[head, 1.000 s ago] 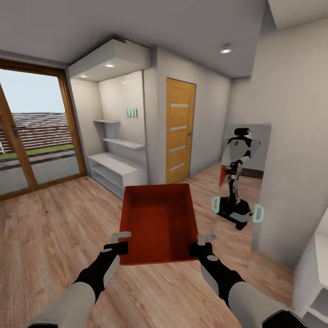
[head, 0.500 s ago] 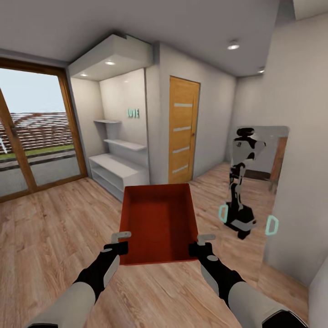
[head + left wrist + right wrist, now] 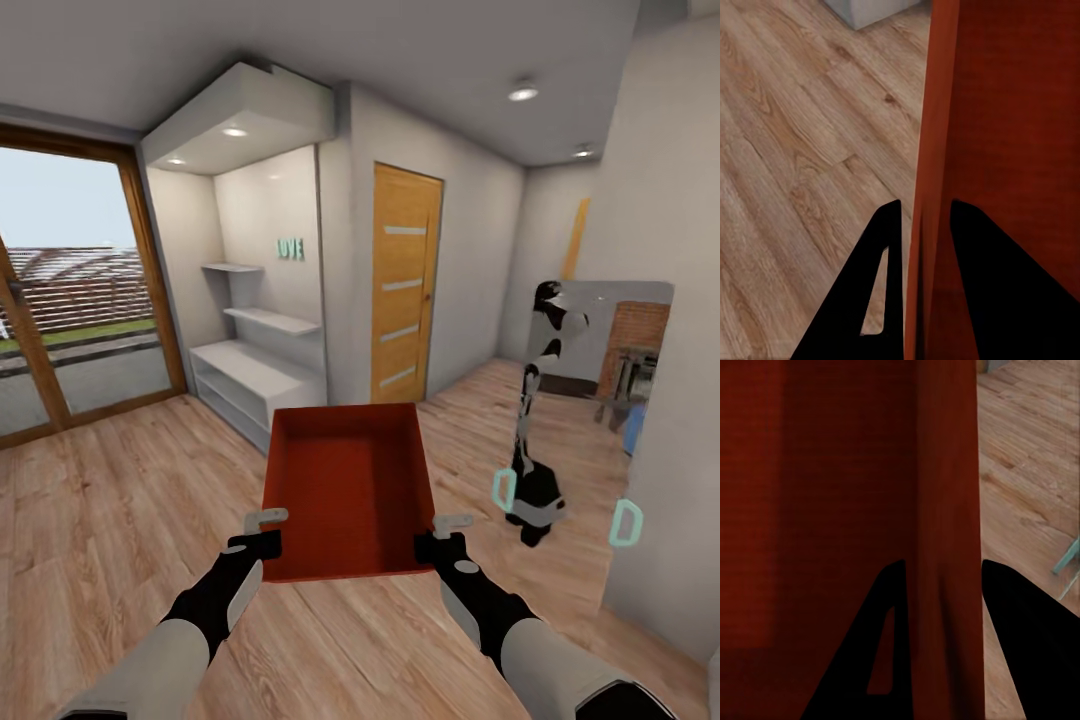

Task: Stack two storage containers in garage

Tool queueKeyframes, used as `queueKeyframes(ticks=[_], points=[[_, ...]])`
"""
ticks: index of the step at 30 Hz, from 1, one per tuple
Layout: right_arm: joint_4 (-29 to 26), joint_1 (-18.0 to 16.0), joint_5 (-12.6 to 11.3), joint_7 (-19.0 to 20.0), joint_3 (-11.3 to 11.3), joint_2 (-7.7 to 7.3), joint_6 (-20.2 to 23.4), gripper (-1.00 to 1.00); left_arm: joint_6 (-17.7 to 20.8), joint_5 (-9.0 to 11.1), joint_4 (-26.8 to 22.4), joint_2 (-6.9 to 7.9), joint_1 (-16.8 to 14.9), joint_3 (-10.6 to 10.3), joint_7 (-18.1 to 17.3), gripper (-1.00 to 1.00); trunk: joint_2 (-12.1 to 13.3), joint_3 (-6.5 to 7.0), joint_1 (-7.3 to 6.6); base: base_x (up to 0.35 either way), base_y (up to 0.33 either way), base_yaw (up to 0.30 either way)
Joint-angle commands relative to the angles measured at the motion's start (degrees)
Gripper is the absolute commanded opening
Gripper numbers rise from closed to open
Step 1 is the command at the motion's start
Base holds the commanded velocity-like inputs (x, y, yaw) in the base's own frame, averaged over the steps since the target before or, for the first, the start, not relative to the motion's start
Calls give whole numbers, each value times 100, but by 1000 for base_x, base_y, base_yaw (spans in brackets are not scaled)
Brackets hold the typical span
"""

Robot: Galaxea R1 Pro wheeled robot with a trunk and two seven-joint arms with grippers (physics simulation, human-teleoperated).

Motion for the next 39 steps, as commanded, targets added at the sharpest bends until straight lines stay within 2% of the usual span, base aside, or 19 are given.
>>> queueKeyframes(ticks=[1,39], points=[[170,-2,-77,-42,28,-23,-29,-100,40,-74,-29,20,-5,101,52,-100,-4,-1,5,322,67,0],[171,-3,-77,-42,28,-23,-28,-100,40,-74,-29,18,-5,101,50,-100,-4,-1,5,322,105,0]])
